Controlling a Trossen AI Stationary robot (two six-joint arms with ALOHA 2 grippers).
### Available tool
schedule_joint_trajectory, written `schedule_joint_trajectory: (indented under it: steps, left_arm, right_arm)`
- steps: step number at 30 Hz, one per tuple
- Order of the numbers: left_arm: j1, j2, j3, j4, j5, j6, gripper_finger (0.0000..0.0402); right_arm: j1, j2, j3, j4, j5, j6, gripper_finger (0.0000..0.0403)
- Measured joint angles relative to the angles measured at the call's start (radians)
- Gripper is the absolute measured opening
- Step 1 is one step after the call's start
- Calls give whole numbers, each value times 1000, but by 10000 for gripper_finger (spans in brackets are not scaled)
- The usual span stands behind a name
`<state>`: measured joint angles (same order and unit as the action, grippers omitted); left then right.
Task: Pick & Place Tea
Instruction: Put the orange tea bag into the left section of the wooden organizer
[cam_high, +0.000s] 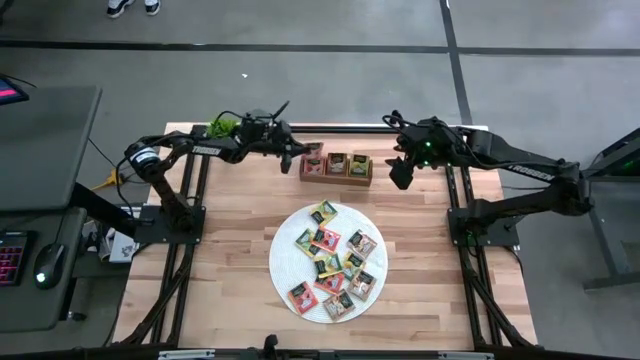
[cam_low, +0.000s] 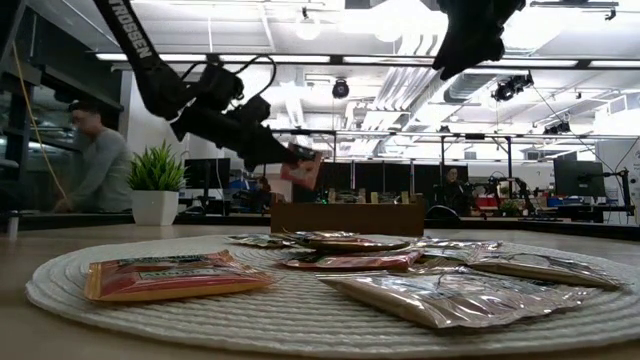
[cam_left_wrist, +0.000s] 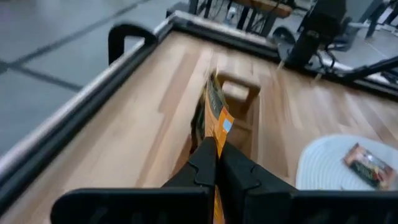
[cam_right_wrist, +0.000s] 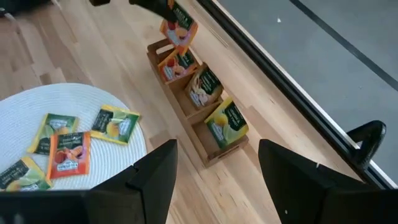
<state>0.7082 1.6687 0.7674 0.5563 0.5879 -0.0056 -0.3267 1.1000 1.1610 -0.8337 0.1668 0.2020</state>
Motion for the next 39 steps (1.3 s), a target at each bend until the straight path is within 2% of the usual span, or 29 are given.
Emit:
schedule_joint_trajectory:
  steps: [8, 20, 30, 34, 39]
  left_arm:
    - [-2, 2, 1, 9, -3, -3, 0]
    - [-10, 95, 1, 15, -22, -78, 0]
    - [-9, 99, 1, 22, -21, -78, 4]
    - [-9, 99, 1, 21, -19, -78, 37]
    - [-8, 99, 1, 23, -19, -78, 107]
  right_arm:
    - [0, 0, 0, 42, 2, 0, 220]
    - [0, 1, 0, 62, 2, 1, 220]
    - [0, 1, 0, 61, 2, 6, 220]
    - [0, 1, 0, 61, 2, 6, 220]
    - [0, 1, 1, 61, 2, 6, 220]
